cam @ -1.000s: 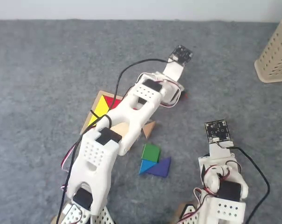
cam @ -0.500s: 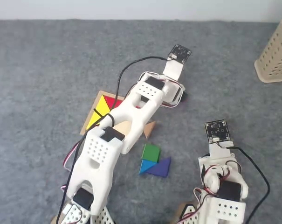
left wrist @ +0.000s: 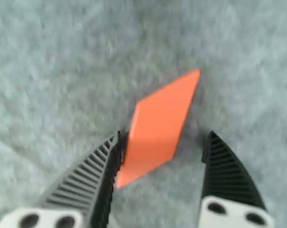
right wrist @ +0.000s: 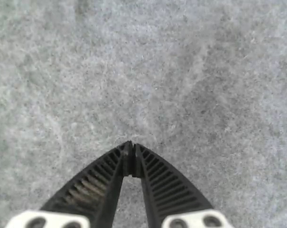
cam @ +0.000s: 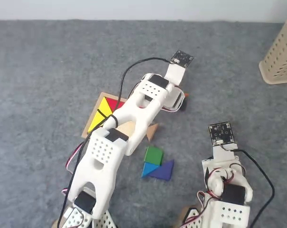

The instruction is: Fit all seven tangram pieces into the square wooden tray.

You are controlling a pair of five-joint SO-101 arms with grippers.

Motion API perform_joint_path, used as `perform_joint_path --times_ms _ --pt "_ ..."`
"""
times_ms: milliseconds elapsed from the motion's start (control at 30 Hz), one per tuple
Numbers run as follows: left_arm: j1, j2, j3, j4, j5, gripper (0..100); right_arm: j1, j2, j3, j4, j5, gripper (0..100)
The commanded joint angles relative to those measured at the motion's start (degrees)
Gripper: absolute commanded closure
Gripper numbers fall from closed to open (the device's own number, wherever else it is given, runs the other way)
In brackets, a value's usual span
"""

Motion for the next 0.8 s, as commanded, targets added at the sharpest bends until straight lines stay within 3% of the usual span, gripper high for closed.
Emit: perform_joint_path --times_ms 0,167,367,600,767 --pt "1.49 -1.23 -4.53 13.98 0.35 73 0.66 -0.84 0.35 -0.75 0.62 99.2" --pt "2.02 1.14 -10.77 23.3 0.35 73 0.66 -0.84 0.35 -0.75 0.62 99.2" --pt "1.41 6.95 -19.74 24.18 0.26 73 0.66 -0.84 0.35 -0.75 0.62 99.2" --pt "-0.7 9.41 -36.53 31.3 0.7 73 0.66 -0.84 0.35 -0.75 0.62 99.2" --pt "-0.97 9.49 -40.75 29.63 0.7 73 0.66 -0.84 0.35 -0.75 0.62 99.2"
